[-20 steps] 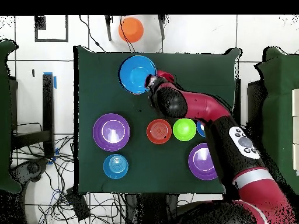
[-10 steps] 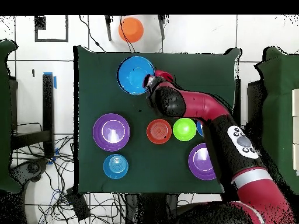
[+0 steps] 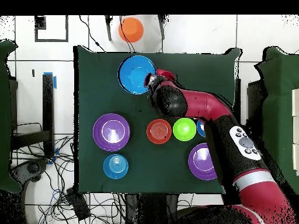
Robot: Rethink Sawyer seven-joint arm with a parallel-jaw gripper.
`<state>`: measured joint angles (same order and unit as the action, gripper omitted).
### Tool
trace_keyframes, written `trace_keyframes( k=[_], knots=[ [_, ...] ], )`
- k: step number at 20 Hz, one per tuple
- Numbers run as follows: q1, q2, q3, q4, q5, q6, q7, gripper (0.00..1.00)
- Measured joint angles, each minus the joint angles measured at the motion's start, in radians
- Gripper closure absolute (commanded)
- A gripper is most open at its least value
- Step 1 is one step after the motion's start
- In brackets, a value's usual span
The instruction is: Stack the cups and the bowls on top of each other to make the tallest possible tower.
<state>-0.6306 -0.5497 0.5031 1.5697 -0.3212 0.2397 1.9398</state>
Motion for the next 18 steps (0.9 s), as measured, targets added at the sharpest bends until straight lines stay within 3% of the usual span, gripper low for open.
trace_keyframes(
  k=[18],
  knots=[
    [-0.019, -0.006, 0.0, 0.005, 0.0, 0.058, 0.0, 1.0]
  ],
)
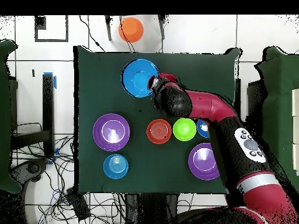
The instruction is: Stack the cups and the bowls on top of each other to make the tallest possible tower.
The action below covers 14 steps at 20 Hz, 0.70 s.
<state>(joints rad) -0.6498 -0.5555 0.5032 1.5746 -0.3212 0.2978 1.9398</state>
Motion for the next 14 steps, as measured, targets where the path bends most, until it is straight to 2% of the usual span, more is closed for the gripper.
trace_keyframes(
  k=[14],
  knots=[
    [0.0, -0.023, 0.0, 0.013, 0.0, 0.0, 0.0, 1.0]
  ],
)
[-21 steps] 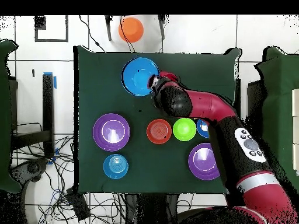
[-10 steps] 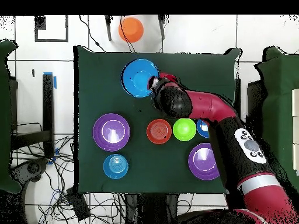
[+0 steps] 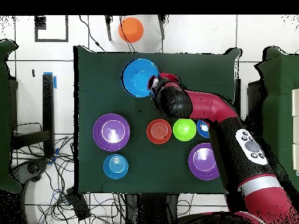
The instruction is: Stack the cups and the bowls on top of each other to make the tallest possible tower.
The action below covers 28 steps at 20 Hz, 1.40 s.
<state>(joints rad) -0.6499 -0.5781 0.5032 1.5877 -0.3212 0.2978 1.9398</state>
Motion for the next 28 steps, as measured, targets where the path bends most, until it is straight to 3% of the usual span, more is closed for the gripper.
trace_keyframes(
  k=[28],
  knots=[
    [0.0, -0.017, 0.0, 0.062, 0.0, 0.0, 0.0, 1.0]
  ],
)
